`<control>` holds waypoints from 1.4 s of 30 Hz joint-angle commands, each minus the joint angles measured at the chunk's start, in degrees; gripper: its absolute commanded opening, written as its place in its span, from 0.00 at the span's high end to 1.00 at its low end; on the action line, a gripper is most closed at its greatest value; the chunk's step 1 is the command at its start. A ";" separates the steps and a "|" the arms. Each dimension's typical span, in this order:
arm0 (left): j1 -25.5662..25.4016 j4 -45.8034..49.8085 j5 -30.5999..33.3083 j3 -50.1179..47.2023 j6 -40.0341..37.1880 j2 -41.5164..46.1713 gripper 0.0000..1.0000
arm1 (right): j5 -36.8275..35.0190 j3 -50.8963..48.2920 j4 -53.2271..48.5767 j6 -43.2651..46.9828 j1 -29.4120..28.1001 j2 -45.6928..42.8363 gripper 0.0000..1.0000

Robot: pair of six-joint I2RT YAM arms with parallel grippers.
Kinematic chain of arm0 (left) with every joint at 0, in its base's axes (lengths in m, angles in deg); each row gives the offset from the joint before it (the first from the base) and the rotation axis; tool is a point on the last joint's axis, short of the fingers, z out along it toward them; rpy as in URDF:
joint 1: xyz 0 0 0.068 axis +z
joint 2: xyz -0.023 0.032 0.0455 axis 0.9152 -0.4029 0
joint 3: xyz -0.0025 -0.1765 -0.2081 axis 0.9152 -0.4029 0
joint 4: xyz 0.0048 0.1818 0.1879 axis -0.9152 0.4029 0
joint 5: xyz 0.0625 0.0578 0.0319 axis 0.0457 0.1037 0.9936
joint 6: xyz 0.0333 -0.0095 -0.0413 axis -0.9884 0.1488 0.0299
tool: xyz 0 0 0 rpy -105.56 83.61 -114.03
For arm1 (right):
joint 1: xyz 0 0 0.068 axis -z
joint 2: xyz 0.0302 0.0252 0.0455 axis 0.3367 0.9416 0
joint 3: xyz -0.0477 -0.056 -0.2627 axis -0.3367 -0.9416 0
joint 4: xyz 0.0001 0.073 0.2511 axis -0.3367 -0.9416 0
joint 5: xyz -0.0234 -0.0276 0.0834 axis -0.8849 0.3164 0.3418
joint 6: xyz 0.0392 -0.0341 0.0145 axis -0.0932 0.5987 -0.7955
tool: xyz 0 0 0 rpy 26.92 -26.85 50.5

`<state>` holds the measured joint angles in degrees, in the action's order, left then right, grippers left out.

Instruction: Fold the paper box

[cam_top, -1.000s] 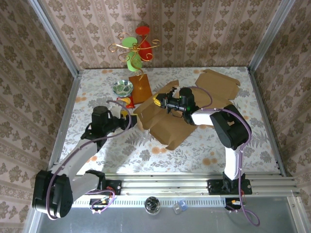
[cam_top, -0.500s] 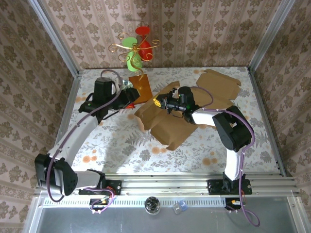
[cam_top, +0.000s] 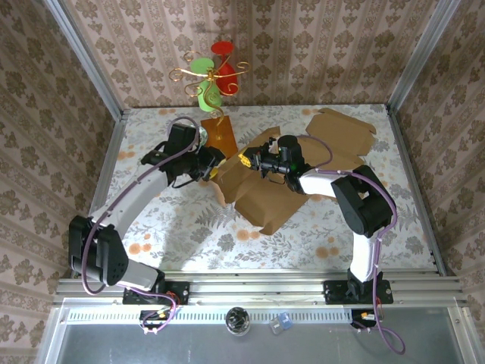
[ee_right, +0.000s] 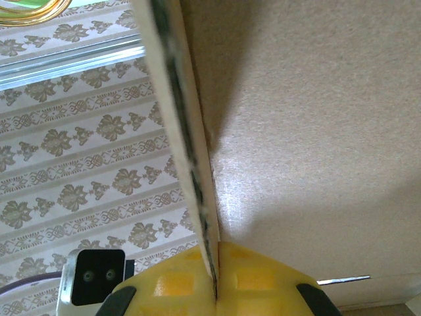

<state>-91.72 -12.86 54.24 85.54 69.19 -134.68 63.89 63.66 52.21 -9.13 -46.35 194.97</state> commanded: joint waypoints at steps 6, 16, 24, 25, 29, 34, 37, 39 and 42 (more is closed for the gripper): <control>-0.29 -1.07 0.69 -0.64 5.06 -1.84 0.54 | -1.19 0.31 0.27 -0.35 -0.35 -1.89 1.00; -2.61 -1.71 0.84 1.12 4.40 -4.61 0.54 | -1.49 -0.13 0.80 -0.76 -0.75 -1.99 1.00; -2.56 -4.43 2.60 -0.36 4.33 -3.46 0.62 | -1.96 -0.77 1.32 -0.98 -0.92 -2.18 1.00; -2.55 -3.99 3.30 -0.09 3.38 -2.69 0.61 | -2.17 -1.04 1.48 -0.97 -0.92 -2.26 1.00; -1.65 -5.33 4.62 -1.75 -1.11 3.39 0.49 | -2.66 -1.59 2.79 -0.95 -0.92 -2.09 1.00; 1.74 -4.29 4.26 -4.98 -10.81 10.16 0.39 | -3.07 -1.80 3.56 -0.89 -0.92 -2.09 1.00; 3.98 -2.15 7.48 -7.17 -20.10 14.73 0.48 | -3.59 -1.84 4.51 -1.32 -0.92 -1.99 1.00; 5.60 -4.70 9.31 -12.30 -26.23 18.21 0.56 | -3.60 -1.44 4.51 -1.32 -1.01 -1.91 1.00; 7.26 -11.89 8.96 -21.71 -33.25 21.01 0.61 | -3.52 -1.09 4.66 -1.42 -1.10 -1.50 1.00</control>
<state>-85.53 -20.60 61.74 70.79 47.73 -114.59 61.77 62.43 55.03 -9.63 -47.01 194.55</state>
